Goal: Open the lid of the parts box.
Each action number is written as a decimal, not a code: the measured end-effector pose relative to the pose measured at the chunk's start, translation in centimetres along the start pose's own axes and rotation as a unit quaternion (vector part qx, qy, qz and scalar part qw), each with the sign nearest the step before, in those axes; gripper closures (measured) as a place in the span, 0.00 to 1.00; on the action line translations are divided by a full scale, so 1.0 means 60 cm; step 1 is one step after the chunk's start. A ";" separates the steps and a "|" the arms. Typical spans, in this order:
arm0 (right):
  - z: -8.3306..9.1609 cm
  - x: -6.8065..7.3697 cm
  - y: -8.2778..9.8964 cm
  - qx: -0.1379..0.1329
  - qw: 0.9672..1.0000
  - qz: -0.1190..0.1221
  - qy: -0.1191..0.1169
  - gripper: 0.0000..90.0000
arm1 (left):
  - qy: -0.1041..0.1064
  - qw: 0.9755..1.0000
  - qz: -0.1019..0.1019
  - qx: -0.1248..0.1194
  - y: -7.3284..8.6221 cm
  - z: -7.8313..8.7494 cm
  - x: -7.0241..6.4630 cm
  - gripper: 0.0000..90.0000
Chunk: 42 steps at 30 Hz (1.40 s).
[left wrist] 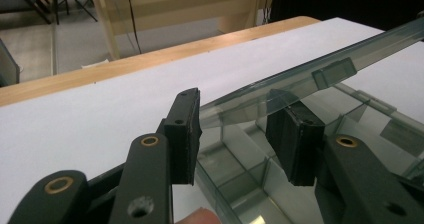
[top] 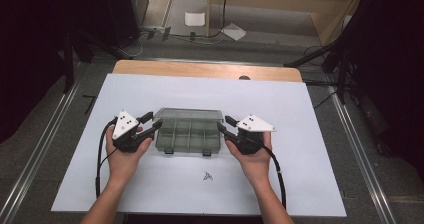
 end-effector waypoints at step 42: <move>-0.047 -0.040 -0.072 -0.003 0.998 -0.041 0.055 0.93 | -0.028 0.998 0.057 0.020 -0.059 -0.048 0.042 0.92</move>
Point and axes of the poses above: each handheld gripper's, and its own axes: z roughly backward along the jaws, y roughly out of its underside, x roughly to its left, the point moved 2 cm from there along -z, roughly forward along the jaws, and after that the axes turned 2 degrees about x, right-handed, at the moved point
